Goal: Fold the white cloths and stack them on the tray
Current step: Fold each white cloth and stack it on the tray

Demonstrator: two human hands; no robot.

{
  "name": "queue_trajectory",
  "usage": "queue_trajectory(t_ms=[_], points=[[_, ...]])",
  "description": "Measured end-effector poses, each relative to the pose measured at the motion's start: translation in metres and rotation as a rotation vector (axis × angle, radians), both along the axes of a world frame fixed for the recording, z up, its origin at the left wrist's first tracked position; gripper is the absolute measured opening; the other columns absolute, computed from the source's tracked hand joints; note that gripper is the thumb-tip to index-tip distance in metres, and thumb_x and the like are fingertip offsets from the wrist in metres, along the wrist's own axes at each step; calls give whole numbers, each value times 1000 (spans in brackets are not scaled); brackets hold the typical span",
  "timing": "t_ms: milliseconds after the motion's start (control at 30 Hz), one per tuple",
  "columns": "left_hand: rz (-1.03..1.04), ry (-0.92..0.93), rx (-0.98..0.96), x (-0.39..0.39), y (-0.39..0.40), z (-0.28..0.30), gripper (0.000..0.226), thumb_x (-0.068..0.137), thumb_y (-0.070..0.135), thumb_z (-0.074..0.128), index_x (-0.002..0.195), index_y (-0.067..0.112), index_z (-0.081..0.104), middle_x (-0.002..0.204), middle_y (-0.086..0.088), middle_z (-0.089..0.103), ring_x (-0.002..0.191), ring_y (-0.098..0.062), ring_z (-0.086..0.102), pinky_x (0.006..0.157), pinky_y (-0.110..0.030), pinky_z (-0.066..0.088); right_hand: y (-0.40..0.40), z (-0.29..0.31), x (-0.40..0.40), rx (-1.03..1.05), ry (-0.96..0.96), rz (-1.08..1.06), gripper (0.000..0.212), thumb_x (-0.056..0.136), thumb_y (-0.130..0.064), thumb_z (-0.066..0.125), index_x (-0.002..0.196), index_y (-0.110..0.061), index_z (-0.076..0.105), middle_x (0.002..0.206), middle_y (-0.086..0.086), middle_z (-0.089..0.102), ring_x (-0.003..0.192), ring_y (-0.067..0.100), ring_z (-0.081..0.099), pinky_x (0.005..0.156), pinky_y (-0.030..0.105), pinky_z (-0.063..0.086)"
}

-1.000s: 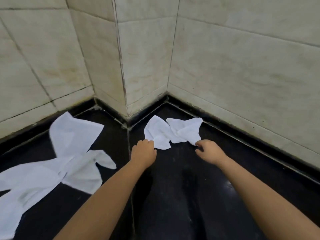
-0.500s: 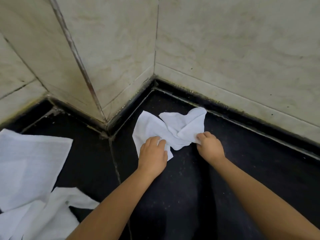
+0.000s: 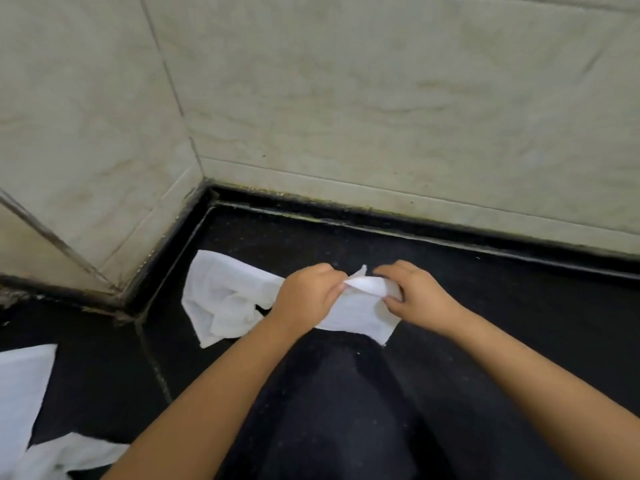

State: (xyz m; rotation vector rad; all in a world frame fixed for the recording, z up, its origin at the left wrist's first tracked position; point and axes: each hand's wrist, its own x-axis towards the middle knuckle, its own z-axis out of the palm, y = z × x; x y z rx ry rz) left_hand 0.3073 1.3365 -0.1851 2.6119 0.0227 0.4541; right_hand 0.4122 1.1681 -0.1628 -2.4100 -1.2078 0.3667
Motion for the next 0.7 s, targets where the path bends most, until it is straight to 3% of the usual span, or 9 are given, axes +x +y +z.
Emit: queue_trajectory(t_ms=[100,200,267,367,467,600,700], points=[[-74,45,86,11,-28,47,49,88,38,32,86,6,69,76,-11,64,73,-27,61,60,-30,45,-34,15,-3,-18,-63,-115,55,78,0,56,131,-7,43,116,12,49,105,26,50,87,30,41],[-56,-23,83,18,-43,89,42,89,32,38,92,4,69,84,-14,66,81,-30,60,70,-34,44,-73,35,0,141,-150,-314,31,78,1,57,109,0,61,104,18,62,100,32,56,80,28,38],[-31,-34,77,23,-44,105,34,93,27,45,90,2,68,83,-15,66,82,-31,60,71,-33,43,-98,46,9,140,-206,-332,16,82,-4,58,94,1,67,95,20,68,94,34,61,78,33,41],[53,18,145,31,-46,114,41,93,31,41,84,-1,65,83,-18,65,82,-33,58,68,-37,42,-129,56,29,150,-282,-320,14,83,-5,59,87,0,70,88,22,71,87,35,65,68,30,39],[142,18,130,37,-52,113,35,97,20,45,75,-3,57,79,-22,61,80,-36,56,61,-33,31,-152,76,46,223,-320,-391,18,87,-2,54,81,6,68,80,27,68,79,37,63,60,26,28],[122,-133,96,23,-63,101,39,90,24,42,86,-5,66,85,-24,67,82,-36,62,68,-37,44,-170,83,33,291,-510,-257,19,81,-1,53,85,7,69,80,27,69,74,40,65,66,37,50],[13,68,88,-8,-71,74,57,85,41,28,89,1,68,89,-17,69,86,-31,63,75,-38,47,-196,53,8,270,-484,-75,21,71,0,55,83,5,71,81,21,72,72,35,68,69,30,51]])
